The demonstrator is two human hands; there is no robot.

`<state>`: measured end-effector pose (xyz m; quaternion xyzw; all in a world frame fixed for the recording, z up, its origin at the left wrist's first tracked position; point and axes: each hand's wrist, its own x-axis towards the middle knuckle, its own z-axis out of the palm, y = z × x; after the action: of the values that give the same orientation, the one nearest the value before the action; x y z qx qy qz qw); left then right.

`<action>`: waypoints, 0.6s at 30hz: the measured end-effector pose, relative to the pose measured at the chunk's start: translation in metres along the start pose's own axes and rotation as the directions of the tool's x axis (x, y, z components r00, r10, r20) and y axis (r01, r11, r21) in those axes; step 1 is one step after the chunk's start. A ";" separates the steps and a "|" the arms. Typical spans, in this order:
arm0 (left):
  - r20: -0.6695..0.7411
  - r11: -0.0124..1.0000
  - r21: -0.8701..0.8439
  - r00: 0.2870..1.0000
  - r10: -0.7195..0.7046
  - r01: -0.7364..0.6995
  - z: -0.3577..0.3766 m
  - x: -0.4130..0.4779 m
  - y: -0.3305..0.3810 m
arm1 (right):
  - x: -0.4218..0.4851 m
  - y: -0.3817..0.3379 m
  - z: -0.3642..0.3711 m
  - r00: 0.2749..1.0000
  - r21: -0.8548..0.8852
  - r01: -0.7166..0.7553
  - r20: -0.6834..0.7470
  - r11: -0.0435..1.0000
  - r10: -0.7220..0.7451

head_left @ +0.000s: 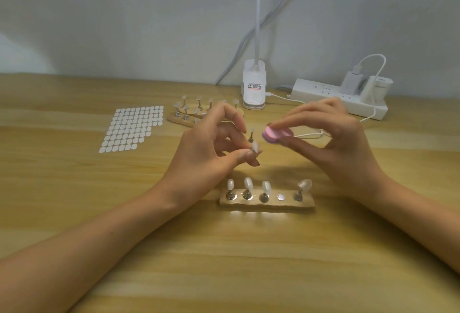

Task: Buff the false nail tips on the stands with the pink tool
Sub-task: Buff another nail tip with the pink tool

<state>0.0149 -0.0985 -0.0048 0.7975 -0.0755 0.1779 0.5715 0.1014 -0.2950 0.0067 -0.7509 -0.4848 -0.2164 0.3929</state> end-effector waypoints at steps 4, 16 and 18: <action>0.018 1.000 -0.024 1.000 0.018 -0.017 0.000 0.000 -0.001 | -0.001 -0.005 0.005 0.994 -0.001 0.094 0.057 0.996 -0.093; 0.004 0.998 0.028 0.998 0.058 -0.058 0.000 -0.002 0.001 | 0.000 -0.001 -0.002 1.000 0.006 0.021 0.003 1.000 -0.021; 0.003 0.997 0.050 0.998 0.065 -0.065 0.000 -0.001 0.001 | 0.000 -0.003 0.001 0.994 -0.015 0.101 0.048 0.995 -0.100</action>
<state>0.0134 -0.0989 -0.0043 0.8088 -0.0973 0.1975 0.5454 0.0982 -0.2933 0.0072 -0.7337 -0.5292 -0.2224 0.3635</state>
